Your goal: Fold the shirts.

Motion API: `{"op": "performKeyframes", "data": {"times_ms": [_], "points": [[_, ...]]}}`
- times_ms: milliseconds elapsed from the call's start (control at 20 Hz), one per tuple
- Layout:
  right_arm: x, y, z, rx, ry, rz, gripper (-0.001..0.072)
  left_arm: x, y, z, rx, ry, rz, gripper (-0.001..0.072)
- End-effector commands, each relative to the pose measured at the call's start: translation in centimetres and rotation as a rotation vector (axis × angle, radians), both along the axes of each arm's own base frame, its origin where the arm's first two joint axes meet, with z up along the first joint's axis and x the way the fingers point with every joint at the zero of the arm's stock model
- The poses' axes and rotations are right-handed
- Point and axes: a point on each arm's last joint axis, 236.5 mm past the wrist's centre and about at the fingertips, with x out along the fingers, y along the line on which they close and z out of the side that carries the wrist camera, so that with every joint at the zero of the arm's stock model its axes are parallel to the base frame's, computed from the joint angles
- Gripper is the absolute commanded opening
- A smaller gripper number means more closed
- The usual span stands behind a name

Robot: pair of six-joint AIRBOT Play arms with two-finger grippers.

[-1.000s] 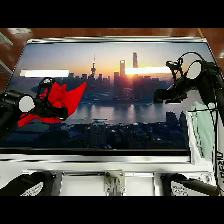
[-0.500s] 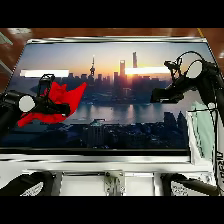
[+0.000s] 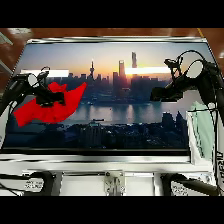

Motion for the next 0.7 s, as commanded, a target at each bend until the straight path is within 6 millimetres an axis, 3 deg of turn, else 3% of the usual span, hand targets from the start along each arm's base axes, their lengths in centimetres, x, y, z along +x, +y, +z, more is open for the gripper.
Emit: {"op": "performKeyframes", "data": {"times_ms": [0,150,250,300,350,450,550,650], "points": [[0.1,0.0,0.0,0.001,-0.004,-0.001,0.0658,1.3,0.2,-4.3,-0.066,0.129,0.06,0.0718],[0.1,0.1,0.0,0.002,-0.005,-0.001,0.0659,1.8,0.2,-5.5,-0.07,0.151,0.109,0.0679],[0.2,0.1,0.1,0.008,-0.004,-0.008,0.0658,1.2,0.1,-5.5,-0.071,0.175,0.089,0.0173],[0.2,0.5,0.2,0.024,-0.004,-0.012,0.0658,0.8,-0.6,-5.0,-0.094,0.19,0.031,0.0036],[0.2,1.0,0.3,0.045,-0.003,-0.011,0.0658,0.6,-1.5,-4.2,-0.132,0.195,-0.032,0.0036],[1.0,1.7,0.8,0.082,-0.044,-0.012,0.0658,1.2,-4.0,-0.4,-0.193,0.126,-0.132,0.0035],[1.5,1.5,1.0,0.065,-0.069,0.006,0.0658,2.4,-6.8,6.1,-0.186,-0.044,-0.221,0.0034],[2.0,0.1,2.2,0.004,-0.108,0.011,0.0658,1.4,-11.3,13.7,-0.213,-0.221,-0.327,0.0034]]}}
